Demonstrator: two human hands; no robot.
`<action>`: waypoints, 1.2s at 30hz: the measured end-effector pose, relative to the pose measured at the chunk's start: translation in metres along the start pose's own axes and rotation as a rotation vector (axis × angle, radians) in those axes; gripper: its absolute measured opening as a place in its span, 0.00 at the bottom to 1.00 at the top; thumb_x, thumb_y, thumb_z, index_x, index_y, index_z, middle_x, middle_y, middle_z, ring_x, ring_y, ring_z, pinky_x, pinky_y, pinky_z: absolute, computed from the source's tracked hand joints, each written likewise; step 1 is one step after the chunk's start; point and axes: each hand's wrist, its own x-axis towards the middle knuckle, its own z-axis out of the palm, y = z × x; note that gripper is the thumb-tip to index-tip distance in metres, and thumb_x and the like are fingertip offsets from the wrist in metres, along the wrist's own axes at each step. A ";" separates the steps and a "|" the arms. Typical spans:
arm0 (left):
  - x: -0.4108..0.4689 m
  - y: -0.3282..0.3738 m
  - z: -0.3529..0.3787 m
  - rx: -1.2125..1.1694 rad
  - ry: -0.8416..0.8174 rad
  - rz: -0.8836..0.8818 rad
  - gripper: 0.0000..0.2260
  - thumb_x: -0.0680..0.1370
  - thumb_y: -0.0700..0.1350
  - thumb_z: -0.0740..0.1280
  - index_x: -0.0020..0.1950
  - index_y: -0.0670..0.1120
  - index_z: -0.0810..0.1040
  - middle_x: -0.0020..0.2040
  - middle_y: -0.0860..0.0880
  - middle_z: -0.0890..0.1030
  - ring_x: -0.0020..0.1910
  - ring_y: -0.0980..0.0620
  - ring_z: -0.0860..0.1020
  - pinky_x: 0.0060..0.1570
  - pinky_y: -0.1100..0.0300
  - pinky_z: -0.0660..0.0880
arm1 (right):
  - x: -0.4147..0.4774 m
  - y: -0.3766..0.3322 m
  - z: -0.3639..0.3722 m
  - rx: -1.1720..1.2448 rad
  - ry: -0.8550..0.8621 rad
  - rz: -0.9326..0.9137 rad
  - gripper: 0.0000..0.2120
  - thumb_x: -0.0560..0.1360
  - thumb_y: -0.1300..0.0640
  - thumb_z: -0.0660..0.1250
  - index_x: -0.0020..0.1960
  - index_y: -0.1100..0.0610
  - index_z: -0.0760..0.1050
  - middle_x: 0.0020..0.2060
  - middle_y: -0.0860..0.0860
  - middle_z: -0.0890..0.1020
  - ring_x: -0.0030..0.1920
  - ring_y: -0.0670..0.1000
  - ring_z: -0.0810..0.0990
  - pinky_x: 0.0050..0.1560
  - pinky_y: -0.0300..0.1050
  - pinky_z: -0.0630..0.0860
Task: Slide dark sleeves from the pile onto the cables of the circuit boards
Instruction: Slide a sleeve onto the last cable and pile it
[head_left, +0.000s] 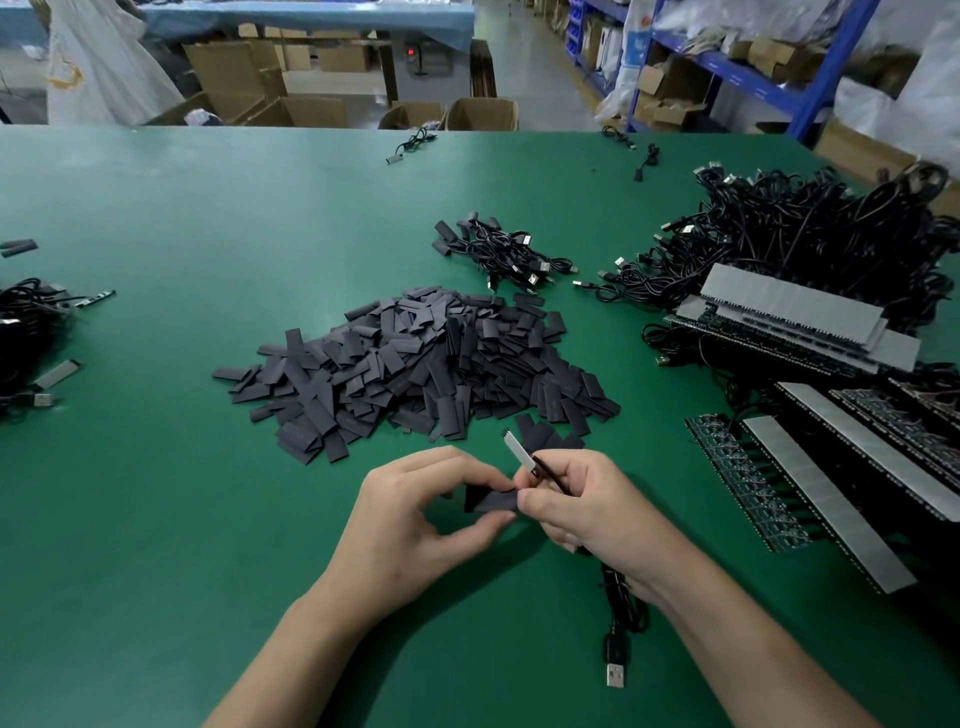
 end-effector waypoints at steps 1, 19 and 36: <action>0.000 0.000 0.000 0.006 0.002 0.003 0.09 0.72 0.41 0.79 0.50 0.49 0.86 0.46 0.56 0.84 0.45 0.56 0.83 0.47 0.61 0.78 | 0.000 0.000 0.000 -0.004 0.000 -0.003 0.07 0.73 0.56 0.69 0.38 0.46 0.81 0.24 0.45 0.69 0.24 0.44 0.64 0.27 0.38 0.63; 0.001 -0.003 0.000 -0.026 0.068 -0.019 0.06 0.73 0.43 0.78 0.47 0.50 0.85 0.43 0.58 0.83 0.43 0.55 0.81 0.42 0.59 0.76 | -0.002 -0.002 -0.002 -0.013 0.008 -0.021 0.06 0.77 0.51 0.70 0.42 0.50 0.81 0.25 0.47 0.67 0.26 0.47 0.63 0.30 0.42 0.64; 0.002 -0.016 -0.005 -0.212 0.140 -0.271 0.09 0.71 0.50 0.76 0.51 0.56 0.86 0.46 0.57 0.87 0.45 0.53 0.84 0.51 0.64 0.78 | -0.006 -0.005 -0.009 -0.071 -0.094 -0.074 0.13 0.78 0.46 0.67 0.38 0.50 0.71 0.27 0.44 0.64 0.27 0.46 0.61 0.31 0.42 0.61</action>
